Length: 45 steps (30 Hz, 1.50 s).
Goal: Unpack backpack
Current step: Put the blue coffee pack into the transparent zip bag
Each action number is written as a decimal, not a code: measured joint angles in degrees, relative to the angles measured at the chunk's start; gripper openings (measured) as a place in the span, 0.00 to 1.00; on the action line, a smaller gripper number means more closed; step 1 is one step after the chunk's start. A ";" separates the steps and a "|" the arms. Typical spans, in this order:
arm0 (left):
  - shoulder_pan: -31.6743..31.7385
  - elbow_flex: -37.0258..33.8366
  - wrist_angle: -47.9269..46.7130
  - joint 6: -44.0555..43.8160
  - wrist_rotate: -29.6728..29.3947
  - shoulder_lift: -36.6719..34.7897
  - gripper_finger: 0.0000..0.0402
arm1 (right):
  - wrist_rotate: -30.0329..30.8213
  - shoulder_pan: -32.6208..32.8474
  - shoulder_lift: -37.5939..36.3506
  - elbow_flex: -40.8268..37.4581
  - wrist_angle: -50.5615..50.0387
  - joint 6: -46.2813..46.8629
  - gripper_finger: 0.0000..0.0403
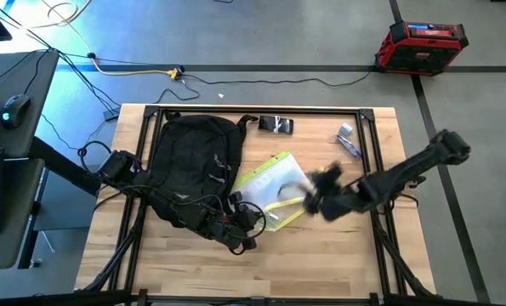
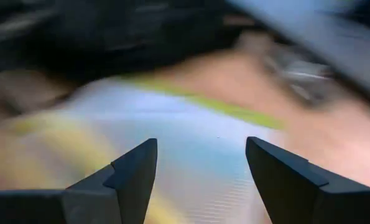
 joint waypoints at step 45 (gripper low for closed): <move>0.90 0.00 -0.10 2.47 1.97 0.00 0.00 | -27.81 -80.07 23.84 -0.79 2.02 -40.89 0.24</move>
